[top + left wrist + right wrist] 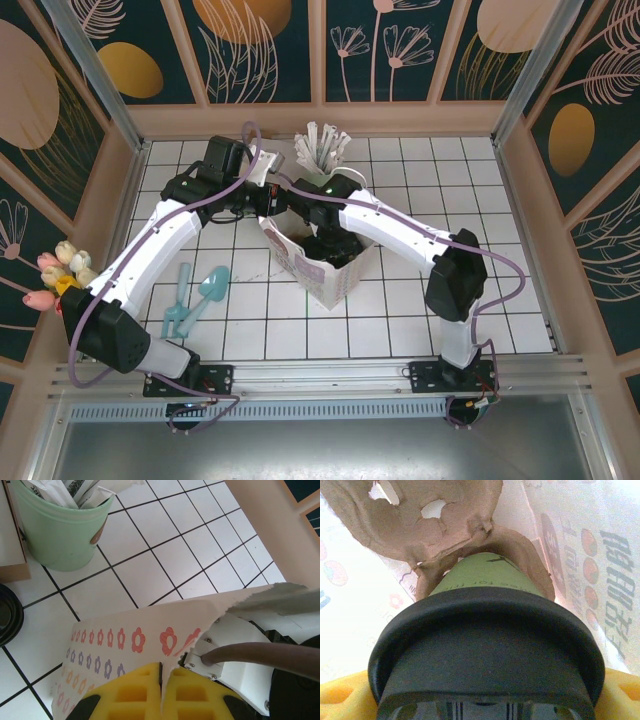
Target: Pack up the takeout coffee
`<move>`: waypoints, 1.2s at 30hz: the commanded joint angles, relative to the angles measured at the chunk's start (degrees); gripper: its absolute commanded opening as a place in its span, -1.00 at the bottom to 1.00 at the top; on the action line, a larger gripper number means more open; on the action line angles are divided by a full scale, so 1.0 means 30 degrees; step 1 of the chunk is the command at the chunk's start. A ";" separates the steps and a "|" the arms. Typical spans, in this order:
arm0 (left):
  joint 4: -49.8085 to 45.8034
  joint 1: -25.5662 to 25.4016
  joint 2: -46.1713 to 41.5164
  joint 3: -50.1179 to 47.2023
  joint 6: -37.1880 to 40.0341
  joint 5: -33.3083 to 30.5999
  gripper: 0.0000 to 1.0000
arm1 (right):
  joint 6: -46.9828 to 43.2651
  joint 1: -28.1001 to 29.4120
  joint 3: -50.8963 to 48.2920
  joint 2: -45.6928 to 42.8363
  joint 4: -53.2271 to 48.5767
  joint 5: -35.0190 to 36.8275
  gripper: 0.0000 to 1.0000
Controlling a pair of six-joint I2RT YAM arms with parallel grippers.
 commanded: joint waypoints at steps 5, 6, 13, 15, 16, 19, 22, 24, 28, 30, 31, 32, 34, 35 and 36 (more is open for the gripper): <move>0.0535 -0.0059 -0.0026 -0.0264 -0.0192 0.0644 -1.00 | -0.0435 -0.0163 0.0258 0.0260 0.0341 0.0449 -0.11; 0.0538 -0.0051 -0.0013 -0.0280 -0.0195 0.0643 -1.00 | -0.0450 -0.0167 0.0193 0.0217 0.0389 0.0428 -0.11; 0.0682 -0.0047 -0.0089 -0.0488 -0.0374 0.0571 -1.00 | -0.0590 -0.0167 -0.0006 0.0070 0.0658 0.0438 -0.12; 0.0805 -0.0047 -0.0068 -0.0579 -0.0381 0.0573 -1.00 | -0.0599 -0.0175 -0.0092 0.0057 0.0715 0.0511 -0.12; 0.0780 -0.0052 -0.0014 -0.0536 -0.0376 0.0514 -1.00 | -0.0624 -0.0168 -0.0211 -0.0039 0.0823 0.0507 -0.12; 0.0644 -0.0047 0.0246 -0.0393 -0.0346 0.0415 -1.00 | -0.0735 -0.0197 -0.0309 -0.0135 0.1092 0.0467 -0.12; 0.0631 -0.0047 0.0241 -0.0431 -0.0292 0.0312 -1.00 | -0.0838 -0.0233 -0.0362 -0.0103 0.1114 0.0542 -0.12; 0.0723 -0.0032 0.0210 -0.0459 -0.0316 0.0294 -1.00 | -0.0861 -0.0260 -0.0444 -0.0074 0.1070 0.0544 -0.12; 0.0744 -0.0047 0.0235 -0.0419 -0.0314 0.0298 -1.00 | -0.0872 -0.0285 -0.0764 -0.0097 0.1331 0.0544 -0.12; 0.0657 -0.0041 0.0305 -0.0353 -0.0288 0.0292 -1.00 | -0.0903 -0.0292 -0.0920 -0.0114 0.1489 0.0544 -0.12; 0.0609 -0.0050 0.0315 -0.0324 -0.0280 0.0298 -1.00 | -0.0919 -0.0271 -0.0950 -0.0063 0.1520 0.0542 -0.12; 0.0612 -0.0032 0.0312 -0.0316 -0.0267 0.0272 -1.00 | -0.0919 -0.0286 -0.0974 -0.0053 0.1539 0.0501 -0.13; 0.0597 -0.0051 0.0298 -0.0316 -0.0259 0.0272 -1.00 | -0.0919 -0.0309 -0.1002 -0.0027 0.1583 0.0459 -0.12; 0.0604 -0.0048 0.0254 -0.0316 -0.0256 0.0260 -1.00 | -0.0919 -0.0295 -0.1009 -0.0026 0.1619 0.0430 -0.13; 0.0601 -0.0047 0.0269 -0.0345 -0.0257 0.0243 -1.00 | -0.0919 -0.0278 -0.1039 -0.0057 0.1627 0.0419 -0.12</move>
